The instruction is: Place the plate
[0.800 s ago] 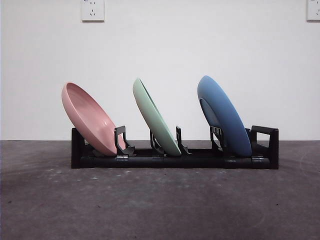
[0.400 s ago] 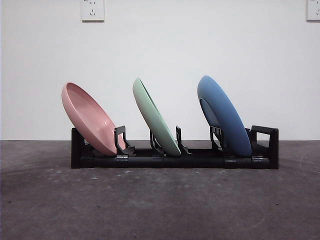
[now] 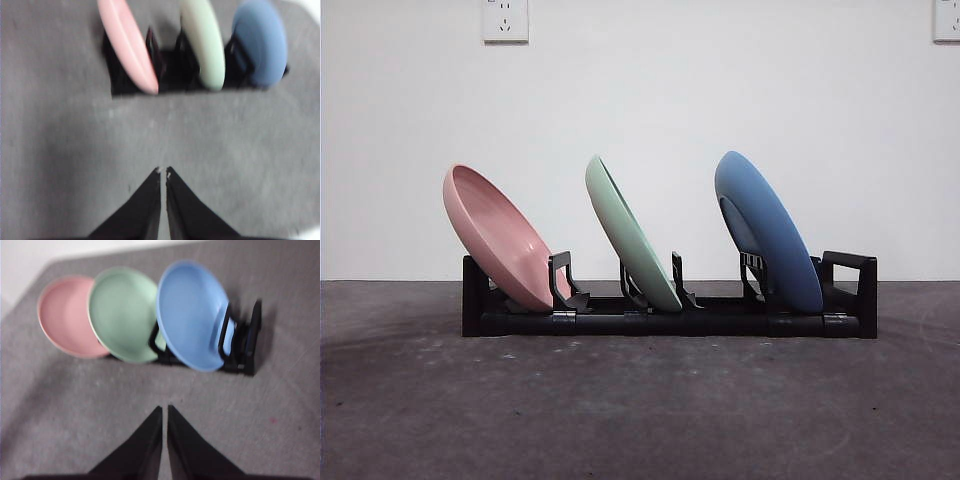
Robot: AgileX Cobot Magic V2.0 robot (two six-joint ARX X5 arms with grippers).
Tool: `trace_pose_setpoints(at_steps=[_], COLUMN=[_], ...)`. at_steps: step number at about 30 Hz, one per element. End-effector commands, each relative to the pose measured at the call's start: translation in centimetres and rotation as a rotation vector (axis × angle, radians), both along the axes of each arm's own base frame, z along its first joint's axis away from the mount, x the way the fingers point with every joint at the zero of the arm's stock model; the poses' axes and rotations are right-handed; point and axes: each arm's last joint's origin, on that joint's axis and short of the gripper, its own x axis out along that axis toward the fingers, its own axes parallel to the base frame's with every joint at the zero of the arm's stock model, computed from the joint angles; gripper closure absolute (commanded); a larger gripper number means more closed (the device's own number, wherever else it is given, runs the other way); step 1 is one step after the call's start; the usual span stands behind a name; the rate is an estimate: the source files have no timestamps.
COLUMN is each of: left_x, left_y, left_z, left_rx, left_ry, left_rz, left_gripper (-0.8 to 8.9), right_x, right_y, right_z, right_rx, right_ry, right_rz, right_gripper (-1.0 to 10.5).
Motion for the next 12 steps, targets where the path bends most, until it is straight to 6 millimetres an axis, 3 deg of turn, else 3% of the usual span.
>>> trace_pose_setpoints(at_steps=[1, 2, 5, 9, 12], left_x=[1.4, 2.2, 3.7, 4.6, 4.8], left_y=[-0.3, -0.5, -0.9, -1.2, -1.2], left_z=[0.7, 0.9, 1.5, 2.3, 2.5], left_rx=[0.047, 0.054, 0.056, 0.058, 0.055], left_ry=[0.068, 0.107, 0.132, 0.063, 0.033], left_rz=[-0.061, -0.074, -0.098, -0.116, -0.115], left_gripper=[7.79, 7.53, 4.71, 4.62, 4.68], right_x=[1.4, 2.0, 3.6, 5.5, 7.7], right_y=[0.5, 0.8, 1.7, 2.7, 3.6], right_z=[-0.3, -0.7, -1.7, -2.6, -2.1], right_rx=[-0.044, -0.059, -0.072, -0.068, -0.079], right_ry=[0.028, 0.051, 0.129, 0.260, 0.320], right_rz=[0.063, 0.089, 0.133, 0.152, 0.173], right_gripper=[9.3, 8.9, 6.2, 6.1, 6.2])
